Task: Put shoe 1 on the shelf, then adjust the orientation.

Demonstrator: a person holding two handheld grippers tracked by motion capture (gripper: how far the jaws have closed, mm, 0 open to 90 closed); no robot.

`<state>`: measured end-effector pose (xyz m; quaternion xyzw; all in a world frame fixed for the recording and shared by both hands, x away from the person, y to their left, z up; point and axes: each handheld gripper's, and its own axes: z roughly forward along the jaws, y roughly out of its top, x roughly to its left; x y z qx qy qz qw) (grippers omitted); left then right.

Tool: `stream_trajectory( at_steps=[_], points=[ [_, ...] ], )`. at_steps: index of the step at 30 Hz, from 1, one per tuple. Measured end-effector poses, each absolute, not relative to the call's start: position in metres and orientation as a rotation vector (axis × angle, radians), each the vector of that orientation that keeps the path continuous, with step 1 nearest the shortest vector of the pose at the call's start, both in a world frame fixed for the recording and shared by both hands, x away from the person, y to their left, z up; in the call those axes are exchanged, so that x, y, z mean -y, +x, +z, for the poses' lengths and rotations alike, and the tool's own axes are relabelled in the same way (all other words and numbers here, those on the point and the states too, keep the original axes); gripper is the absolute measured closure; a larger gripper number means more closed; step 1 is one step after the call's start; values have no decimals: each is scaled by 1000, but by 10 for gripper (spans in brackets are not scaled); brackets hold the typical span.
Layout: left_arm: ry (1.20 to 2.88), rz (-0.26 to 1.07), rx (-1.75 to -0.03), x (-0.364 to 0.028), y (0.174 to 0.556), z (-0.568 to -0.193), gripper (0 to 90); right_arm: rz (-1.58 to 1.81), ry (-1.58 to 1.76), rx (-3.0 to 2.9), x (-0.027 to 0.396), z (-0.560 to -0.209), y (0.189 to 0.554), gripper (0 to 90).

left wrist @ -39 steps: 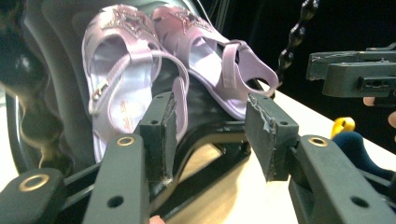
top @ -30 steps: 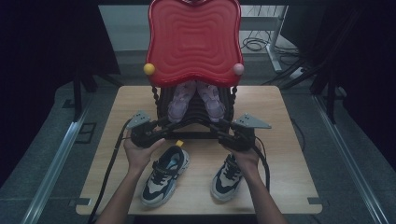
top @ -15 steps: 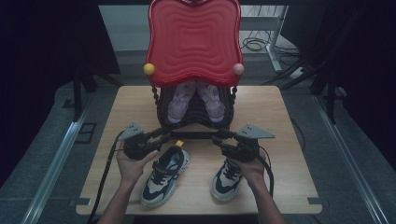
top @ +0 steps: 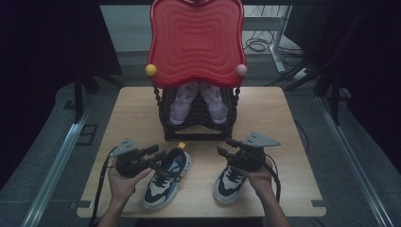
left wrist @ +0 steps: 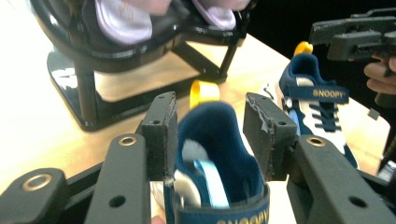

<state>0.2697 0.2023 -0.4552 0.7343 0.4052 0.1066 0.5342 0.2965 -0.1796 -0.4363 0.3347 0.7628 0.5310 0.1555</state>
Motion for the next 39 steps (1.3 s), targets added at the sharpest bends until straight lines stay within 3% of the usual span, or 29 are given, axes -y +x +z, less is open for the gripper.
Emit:
stream_trajectory(
  at_steps=[15, 28, 39],
  points=[
    [1788, 191, -968, -209, 258, -464, 558, 1493, 969, -2205, 186, -442, 287, 493],
    [1912, 135, -886, -199, 248, -462, 841, 1493, 1004, -2185, 194, -443, 285, 491],
    [1976, 79, -859, -183, 240, -468, 899, 1475, 1025, -2190, 193, -448, 288, 487]
  ],
)
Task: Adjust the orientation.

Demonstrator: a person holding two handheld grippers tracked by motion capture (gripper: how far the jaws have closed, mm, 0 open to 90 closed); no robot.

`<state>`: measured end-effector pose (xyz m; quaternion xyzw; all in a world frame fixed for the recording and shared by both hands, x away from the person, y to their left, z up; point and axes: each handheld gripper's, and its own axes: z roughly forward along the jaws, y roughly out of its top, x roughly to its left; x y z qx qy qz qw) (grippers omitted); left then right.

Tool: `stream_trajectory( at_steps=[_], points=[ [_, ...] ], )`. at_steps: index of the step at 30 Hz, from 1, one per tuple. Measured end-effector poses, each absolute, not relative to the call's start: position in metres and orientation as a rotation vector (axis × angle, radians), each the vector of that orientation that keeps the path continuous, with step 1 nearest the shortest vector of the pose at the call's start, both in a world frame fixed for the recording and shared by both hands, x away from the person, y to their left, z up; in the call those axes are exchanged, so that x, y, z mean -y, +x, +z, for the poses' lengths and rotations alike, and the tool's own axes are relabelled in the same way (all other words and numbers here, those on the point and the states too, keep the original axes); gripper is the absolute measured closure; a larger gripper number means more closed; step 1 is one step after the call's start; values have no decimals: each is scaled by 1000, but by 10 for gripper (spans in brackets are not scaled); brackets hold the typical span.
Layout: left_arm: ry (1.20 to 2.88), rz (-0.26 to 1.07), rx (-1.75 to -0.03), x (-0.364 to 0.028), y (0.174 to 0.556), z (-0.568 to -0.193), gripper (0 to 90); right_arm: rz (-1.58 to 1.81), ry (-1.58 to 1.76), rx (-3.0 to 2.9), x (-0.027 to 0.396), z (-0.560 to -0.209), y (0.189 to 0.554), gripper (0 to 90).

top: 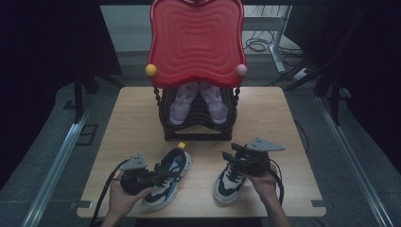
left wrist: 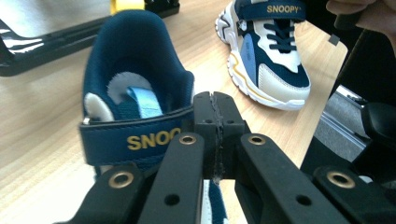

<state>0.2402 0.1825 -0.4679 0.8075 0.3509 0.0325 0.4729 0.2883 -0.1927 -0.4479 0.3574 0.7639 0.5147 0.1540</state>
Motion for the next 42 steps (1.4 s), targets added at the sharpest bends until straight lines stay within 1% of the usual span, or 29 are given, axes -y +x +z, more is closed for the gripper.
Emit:
stream_trajectory(
  at_steps=[6, 12, 19, 25, 42],
  points=[
    [2037, 62, -860, -165, 234, -478, 898, 1484, 1029, -2182, 195, -447, 287, 487],
    [2103, 3, -839, -151, 231, -490, 900, 1484, 1040, -2170, 197, -447, 288, 487],
    [2192, 9, -839, -142, 228, -500, 899, 1480, 1058, -2164, 199, -451, 290, 487],
    [2222, 24, -855, -141, 228, -504, 898, 1482, 1059, -2158, 200, -450, 289, 486],
    [2232, -2, -888, -149, 227, -509, 900, 1474, 1055, -2154, 200, -450, 288, 485]
  ],
)
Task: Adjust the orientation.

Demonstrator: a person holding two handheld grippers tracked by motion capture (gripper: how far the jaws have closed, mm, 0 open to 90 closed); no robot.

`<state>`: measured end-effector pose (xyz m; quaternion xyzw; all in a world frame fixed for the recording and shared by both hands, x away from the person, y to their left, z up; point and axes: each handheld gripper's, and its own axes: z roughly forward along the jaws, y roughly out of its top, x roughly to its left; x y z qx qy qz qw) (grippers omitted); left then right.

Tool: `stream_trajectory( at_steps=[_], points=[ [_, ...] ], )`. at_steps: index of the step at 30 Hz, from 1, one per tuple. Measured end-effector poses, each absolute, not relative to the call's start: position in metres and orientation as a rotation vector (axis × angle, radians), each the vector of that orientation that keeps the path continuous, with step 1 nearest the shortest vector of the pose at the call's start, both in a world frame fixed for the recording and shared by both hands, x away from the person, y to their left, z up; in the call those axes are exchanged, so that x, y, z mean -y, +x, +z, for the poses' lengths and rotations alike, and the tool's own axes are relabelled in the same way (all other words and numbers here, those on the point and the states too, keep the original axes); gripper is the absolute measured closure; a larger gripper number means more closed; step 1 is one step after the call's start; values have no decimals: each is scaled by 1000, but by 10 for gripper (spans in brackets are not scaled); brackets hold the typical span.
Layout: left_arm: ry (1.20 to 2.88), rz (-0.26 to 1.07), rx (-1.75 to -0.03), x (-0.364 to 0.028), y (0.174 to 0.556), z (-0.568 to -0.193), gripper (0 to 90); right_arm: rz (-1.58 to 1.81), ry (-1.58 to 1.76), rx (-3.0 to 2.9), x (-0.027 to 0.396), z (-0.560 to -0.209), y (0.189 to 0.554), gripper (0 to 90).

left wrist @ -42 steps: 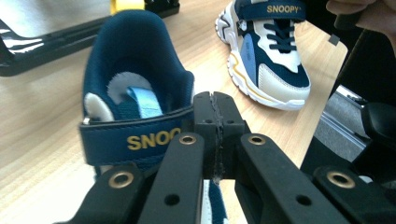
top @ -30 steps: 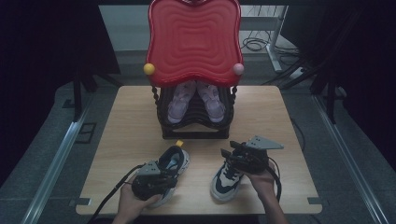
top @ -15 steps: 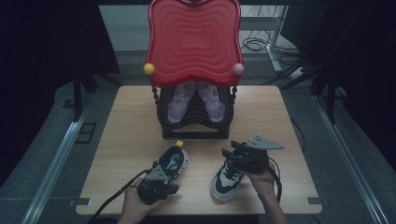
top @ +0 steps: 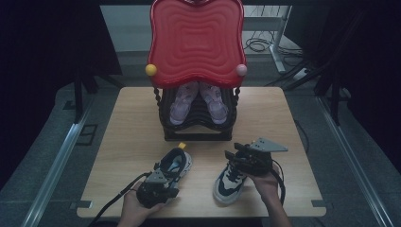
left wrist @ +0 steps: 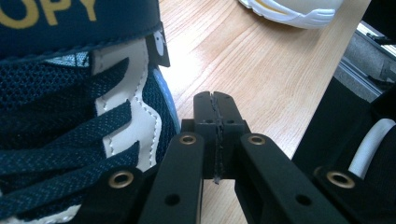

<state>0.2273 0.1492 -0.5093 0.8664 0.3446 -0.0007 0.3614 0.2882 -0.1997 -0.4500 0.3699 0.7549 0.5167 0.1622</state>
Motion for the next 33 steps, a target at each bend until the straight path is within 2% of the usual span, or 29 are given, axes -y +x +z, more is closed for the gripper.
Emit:
stream_trajectory(
  at_steps=[33],
  points=[
    [2218, -80, -981, -188, 239, -518, 895, 1463, 1064, -2137, 202, -450, 288, 485]
  ],
)
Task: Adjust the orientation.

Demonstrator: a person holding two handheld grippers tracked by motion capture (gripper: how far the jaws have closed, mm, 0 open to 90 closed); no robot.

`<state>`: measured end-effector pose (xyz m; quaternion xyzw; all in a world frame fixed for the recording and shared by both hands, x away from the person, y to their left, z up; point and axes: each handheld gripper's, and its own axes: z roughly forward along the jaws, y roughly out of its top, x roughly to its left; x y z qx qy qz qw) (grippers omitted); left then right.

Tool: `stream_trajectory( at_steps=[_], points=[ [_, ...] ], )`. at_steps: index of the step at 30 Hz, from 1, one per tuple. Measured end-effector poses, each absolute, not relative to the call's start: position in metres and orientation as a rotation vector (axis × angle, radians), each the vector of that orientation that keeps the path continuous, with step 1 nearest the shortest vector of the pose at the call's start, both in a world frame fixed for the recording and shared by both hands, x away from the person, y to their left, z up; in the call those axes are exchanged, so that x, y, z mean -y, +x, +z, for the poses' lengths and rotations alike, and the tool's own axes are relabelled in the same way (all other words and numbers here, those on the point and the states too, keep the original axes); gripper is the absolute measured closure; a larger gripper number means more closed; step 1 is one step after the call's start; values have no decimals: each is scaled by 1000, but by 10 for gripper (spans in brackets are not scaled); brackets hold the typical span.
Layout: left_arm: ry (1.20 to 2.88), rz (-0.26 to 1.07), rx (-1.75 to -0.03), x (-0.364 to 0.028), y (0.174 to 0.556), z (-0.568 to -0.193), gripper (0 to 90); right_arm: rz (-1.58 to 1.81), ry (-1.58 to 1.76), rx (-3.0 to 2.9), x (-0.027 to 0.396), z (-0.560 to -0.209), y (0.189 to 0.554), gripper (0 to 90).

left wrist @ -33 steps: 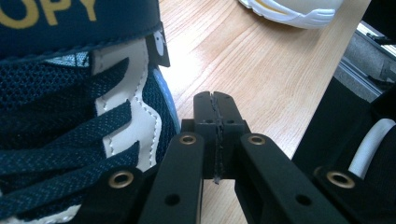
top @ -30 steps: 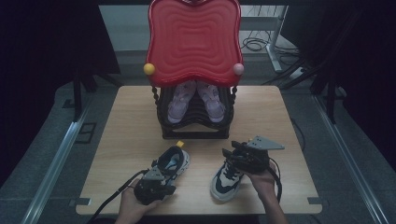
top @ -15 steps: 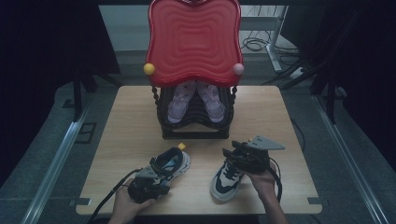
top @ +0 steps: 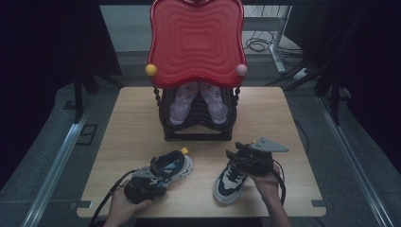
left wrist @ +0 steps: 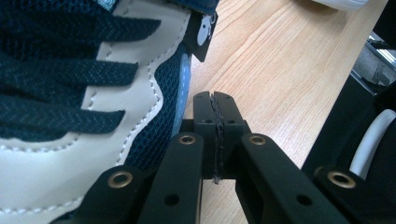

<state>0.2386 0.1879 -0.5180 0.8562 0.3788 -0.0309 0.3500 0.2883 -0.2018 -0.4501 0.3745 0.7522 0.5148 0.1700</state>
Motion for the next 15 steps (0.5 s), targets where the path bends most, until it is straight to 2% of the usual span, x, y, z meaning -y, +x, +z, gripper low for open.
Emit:
stream_trajectory(
  at_steps=[15],
  points=[
    [2191, -51, -1037, -205, 243, -518, 893, 1461, 1066, -2139, 202, -450, 288, 485]
  ],
)
